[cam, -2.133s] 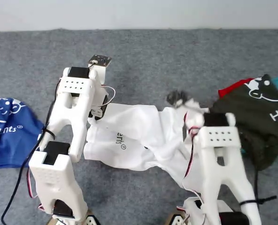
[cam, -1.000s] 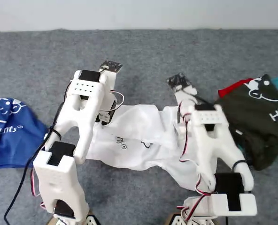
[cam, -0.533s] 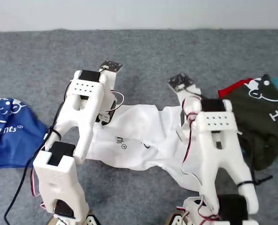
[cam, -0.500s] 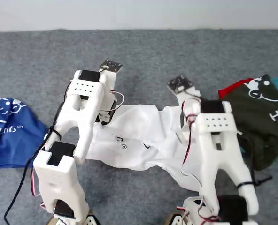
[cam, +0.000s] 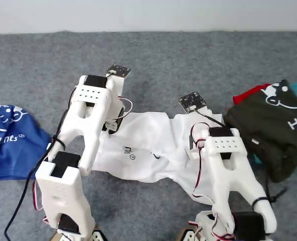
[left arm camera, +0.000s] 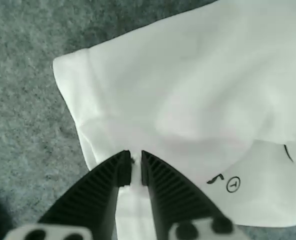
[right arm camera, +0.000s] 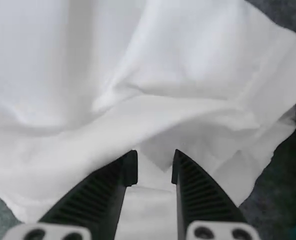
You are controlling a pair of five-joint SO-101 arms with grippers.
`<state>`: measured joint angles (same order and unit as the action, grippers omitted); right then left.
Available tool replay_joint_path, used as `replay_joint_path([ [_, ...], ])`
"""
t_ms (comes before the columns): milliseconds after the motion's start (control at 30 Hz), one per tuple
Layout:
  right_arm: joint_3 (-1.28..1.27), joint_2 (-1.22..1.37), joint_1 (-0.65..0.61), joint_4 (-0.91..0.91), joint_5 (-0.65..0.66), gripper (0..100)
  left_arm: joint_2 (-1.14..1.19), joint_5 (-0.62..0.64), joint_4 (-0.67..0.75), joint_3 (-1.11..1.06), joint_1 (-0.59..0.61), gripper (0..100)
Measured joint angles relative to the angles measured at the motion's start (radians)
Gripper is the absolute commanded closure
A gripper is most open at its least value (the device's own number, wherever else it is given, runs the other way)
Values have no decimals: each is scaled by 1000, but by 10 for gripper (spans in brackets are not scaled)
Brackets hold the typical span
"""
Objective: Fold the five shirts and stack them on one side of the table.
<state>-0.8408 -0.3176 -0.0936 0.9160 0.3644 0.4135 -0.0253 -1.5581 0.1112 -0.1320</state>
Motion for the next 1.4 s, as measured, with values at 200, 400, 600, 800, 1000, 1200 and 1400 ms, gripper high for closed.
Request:
replay_joint_path([
  [200, -2, 23, 2, -40, -2, 866, 0, 0, 0, 0, 0, 989],
  [400, 2, 178, 5, -114, -2, 872, 0, 0, 0, 0, 0, 989],
  [600, 35, 212, 9, -117, -2, 987, 0, 0, 0, 0, 0, 989],
  [800, 94, 218, 8, -31, -2, 986, 0, 0, 0, 0, 0, 989],
  [1000, 193, 183, 6, 133, -2, 988, 0, 0, 0, 0, 0, 989],
  [1200, 295, -44, 6, 324, -2, 988, 0, 0, 0, 0, 0, 989],
  [1400, 313, -267, 3, 482, -2, 988, 0, 0, -18, 0, 0, 989],
])
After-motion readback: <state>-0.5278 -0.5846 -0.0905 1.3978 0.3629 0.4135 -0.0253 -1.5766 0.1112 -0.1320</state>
